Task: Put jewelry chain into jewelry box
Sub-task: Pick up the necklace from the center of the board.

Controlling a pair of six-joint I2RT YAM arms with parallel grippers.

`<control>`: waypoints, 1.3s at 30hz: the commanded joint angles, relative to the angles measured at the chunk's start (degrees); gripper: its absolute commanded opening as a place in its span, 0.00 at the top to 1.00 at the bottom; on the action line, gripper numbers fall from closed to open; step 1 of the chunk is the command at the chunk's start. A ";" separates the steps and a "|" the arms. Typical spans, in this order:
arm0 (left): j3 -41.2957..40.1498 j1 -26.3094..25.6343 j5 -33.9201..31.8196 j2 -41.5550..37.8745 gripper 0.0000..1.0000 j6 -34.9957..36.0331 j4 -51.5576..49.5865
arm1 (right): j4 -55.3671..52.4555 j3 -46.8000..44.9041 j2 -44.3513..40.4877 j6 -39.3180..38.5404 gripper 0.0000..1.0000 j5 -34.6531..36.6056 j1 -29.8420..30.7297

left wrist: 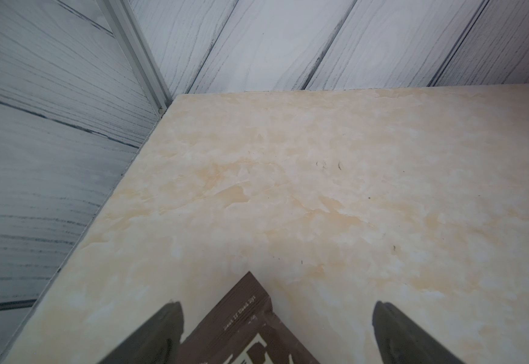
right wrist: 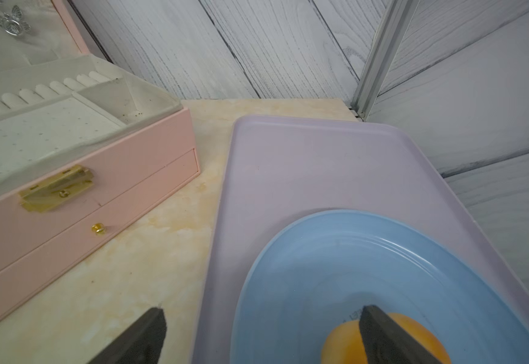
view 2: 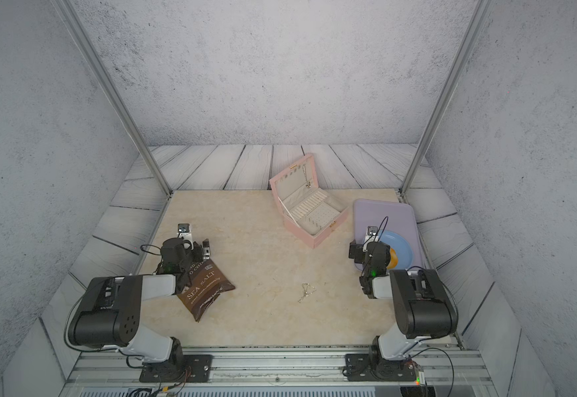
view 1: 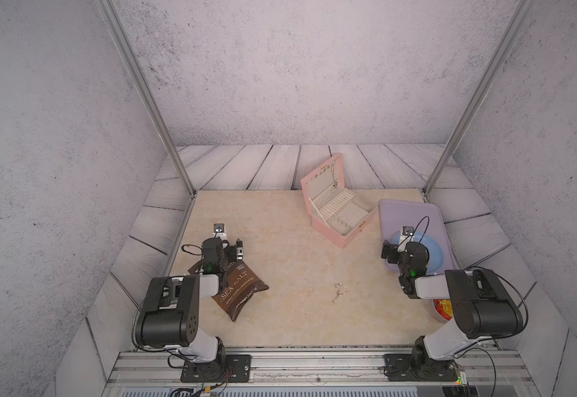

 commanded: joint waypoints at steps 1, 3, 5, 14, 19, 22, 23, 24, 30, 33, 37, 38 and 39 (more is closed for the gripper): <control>0.39 0.45 0.95 -0.24 0.01 -0.89 -0.03 | -0.16 0.68 -0.60 -0.45 0.01 -1.30 -0.18; 0.52 0.73 1.35 -0.28 0.01 -1.02 -0.15 | -0.51 0.90 -0.52 -0.39 0.01 -1.50 -0.25; 0.57 0.75 1.39 -0.24 0.01 -1.02 -0.20 | -0.64 1.00 -0.52 -0.30 0.01 -1.47 -0.21; 0.73 1.17 3.93 -0.91 0.01 -0.54 -1.07 | 0.23 0.51 -0.69 -0.40 0.01 -1.28 -0.29; 0.77 1.36 4.70 -1.32 0.01 -0.42 -1.24 | 0.55 0.35 -0.76 -0.41 0.01 -1.01 -0.22; 0.01 1.30 7.17 -5.38 0.01 0.75 -2.61 | -2.68 0.27 -4.50 -0.36 0.01 -0.56 -0.18; 0.07 1.24 8.19 -8.11 0.01 1.49 -5.14 | -5.93 0.80 -7.38 -0.46 0.01 -0.49 -0.10; -0.29 1.07 8.80 -10.38 0.01 2.09 -6.86 | -10.27 1.37 -11.00 -0.77 0.01 -0.63 -0.03; -3.42 -2.55 13.41 -26.76 0.01 -5.45 -10.84 | -37.35 7.89 -28.31 10.72 0.09 -12.63 0.67; -3.87 -11.16 13.63 -30.44 0.02 -9.62 -15.29 | -54.12 13.92 -28.49 15.36 0.22 -17.00 4.80; -3.90 -24.39 12.73 -34.03 0.03 -9.36 -20.71 | -75.64 21.07 -24.54 16.94 0.34 -8.83 16.70; -3.87 -27.83 12.72 -34.71 0.03 -9.82 -21.58 | -78.82 21.77 -23.31 17.55 0.36 -8.24 19.16; -4.22 -31.02 13.42 -35.55 0.03 -10.60 -22.10 | -81.65 22.29 -21.71 18.91 0.40 -7.84 22.25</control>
